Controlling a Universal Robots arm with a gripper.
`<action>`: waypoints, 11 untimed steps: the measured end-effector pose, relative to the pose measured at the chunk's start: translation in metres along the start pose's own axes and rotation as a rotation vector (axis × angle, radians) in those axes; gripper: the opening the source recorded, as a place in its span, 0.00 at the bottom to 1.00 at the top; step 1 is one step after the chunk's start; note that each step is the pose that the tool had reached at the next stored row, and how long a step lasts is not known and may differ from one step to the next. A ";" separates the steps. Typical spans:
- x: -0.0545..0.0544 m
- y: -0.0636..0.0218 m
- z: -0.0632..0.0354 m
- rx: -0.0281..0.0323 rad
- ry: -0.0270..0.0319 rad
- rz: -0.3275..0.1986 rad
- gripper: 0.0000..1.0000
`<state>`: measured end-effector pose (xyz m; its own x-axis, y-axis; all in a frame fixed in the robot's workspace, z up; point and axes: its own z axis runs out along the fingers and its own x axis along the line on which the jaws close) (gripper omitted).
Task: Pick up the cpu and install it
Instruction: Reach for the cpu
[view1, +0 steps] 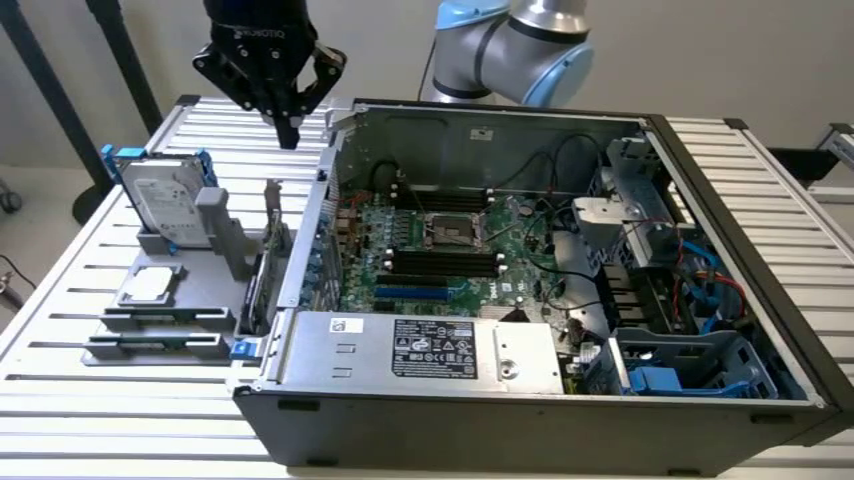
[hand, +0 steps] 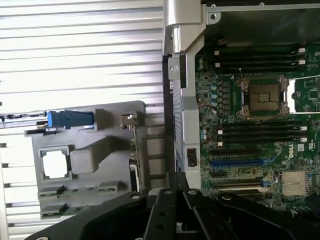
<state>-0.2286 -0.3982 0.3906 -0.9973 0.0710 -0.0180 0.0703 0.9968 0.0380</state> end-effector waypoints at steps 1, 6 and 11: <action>0.004 -0.0003 0.0001 0.0009 -0.0001 0.000 0.11; 0.027 -0.0020 0.0003 0.0070 -0.0005 0.000 0.11; 0.050 -0.0036 0.0013 0.0145 -0.0011 0.000 0.11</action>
<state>-0.2787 -0.3982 0.3883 -0.9973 0.0707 -0.0191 0.0702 0.9973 0.0234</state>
